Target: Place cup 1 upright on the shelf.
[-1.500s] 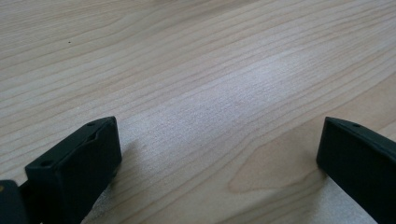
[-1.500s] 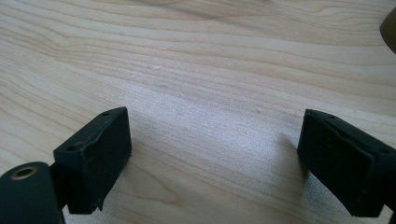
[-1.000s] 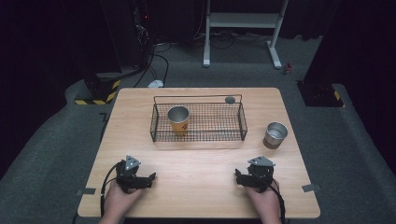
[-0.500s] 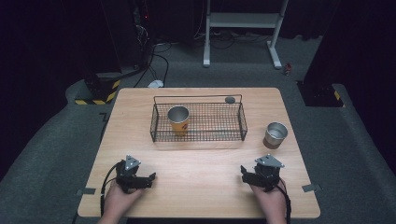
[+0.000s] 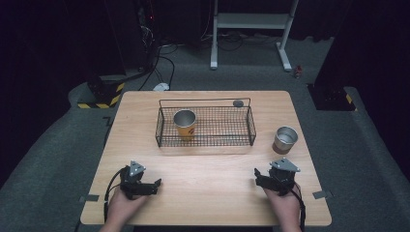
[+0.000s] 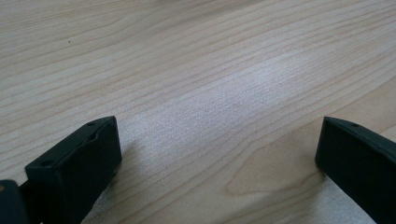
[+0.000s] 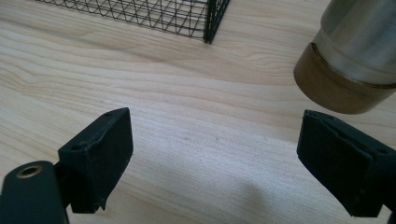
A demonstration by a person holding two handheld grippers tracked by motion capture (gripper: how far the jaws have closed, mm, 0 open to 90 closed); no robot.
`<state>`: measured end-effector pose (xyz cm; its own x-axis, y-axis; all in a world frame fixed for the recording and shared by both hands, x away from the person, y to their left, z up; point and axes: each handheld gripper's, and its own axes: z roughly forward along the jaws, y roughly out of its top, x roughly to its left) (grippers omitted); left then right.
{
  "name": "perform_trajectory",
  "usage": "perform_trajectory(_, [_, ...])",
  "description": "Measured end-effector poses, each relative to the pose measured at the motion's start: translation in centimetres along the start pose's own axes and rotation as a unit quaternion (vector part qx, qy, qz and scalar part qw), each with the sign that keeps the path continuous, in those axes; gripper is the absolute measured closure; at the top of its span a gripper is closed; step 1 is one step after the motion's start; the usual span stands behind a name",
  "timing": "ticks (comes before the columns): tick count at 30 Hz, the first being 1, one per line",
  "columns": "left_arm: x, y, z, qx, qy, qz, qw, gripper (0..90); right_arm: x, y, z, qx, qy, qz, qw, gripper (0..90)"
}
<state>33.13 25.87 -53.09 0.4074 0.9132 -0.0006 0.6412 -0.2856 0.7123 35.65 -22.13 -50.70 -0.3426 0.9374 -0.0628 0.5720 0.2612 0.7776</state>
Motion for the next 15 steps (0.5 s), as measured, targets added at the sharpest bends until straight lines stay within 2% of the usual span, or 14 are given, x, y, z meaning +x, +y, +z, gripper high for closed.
perform_trajectory(3, [0.0,0.0,0.0,0.002,0.000,0.002,1.0000,0.6,-0.3,0.1,-0.2,0.000,0.018,0.002,0.9998,11.4])
perform_trajectory(5, [0.1,0.0,-0.1,0.002,-0.001,0.003,1.0000,0.6,-0.3,0.1,-0.3,-0.008,-0.009,0.010,0.9999,11.4])
perform_trajectory(8, [0.1,-0.1,-0.1,0.002,-0.002,0.003,1.0000,0.6,-0.7,-0.1,-0.1,-0.005,-0.022,0.022,0.9995,11.4])
perform_trajectory(11, [0.1,-0.1,-0.1,0.002,-0.002,0.003,1.0000,0.6,-1.0,-0.2,-0.2,-0.006,-0.034,0.024,0.9991,11.4])
perform_trajectory(15, [0.1,-0.1,-0.1,0.001,-0.002,0.001,1.0000,0.6,-1.6,0.0,-0.2,-0.005,-0.039,0.032,0.9987,11.5])
